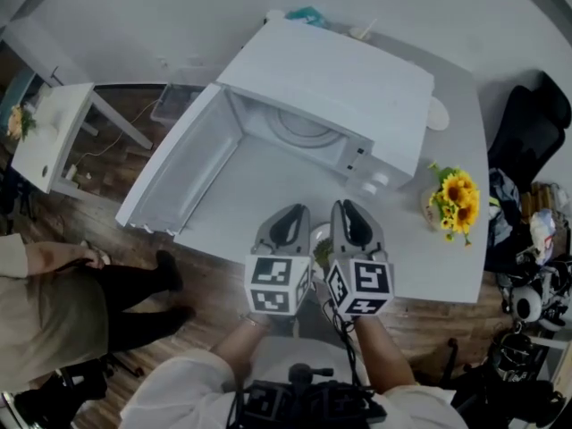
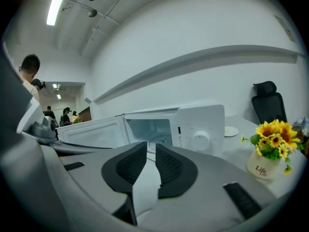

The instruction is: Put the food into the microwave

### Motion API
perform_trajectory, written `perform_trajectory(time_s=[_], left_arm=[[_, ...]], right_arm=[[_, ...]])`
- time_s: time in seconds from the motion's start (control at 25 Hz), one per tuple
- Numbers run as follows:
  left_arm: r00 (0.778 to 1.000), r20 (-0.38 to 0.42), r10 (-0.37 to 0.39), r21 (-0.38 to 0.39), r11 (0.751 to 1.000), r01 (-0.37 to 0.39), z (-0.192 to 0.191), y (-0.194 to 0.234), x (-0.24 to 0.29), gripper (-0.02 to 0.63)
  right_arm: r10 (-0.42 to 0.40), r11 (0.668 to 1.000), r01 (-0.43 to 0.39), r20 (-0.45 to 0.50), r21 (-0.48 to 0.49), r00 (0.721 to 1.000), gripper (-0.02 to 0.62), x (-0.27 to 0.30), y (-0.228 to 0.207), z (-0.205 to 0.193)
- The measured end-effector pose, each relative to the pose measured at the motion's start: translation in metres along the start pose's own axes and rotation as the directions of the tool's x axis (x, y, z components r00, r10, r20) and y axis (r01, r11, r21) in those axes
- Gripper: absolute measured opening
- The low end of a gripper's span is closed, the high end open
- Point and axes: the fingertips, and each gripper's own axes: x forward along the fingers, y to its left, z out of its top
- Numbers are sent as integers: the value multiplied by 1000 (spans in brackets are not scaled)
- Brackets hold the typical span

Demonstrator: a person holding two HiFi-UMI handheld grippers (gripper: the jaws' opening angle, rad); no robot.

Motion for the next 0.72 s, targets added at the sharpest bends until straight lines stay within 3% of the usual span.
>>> perform_trajectory(time_s=[0.24,0.48,0.72], left_arm=[[992,-119,-32,-32,999,28,-47,-6,17,89],[970,-241,-41,-61,998,27,-102,-10,28,95],[952,-305,-23,-63,998,4,-139,-8,34,95]], right_arm=[[-41,998,45,-94,41,995,80,-4,-29,-44],[-81,992,99,-207,76,975,110,-17,-59,-100],[-98,986,131,-276,103,956,110,-27,-77,-138]])
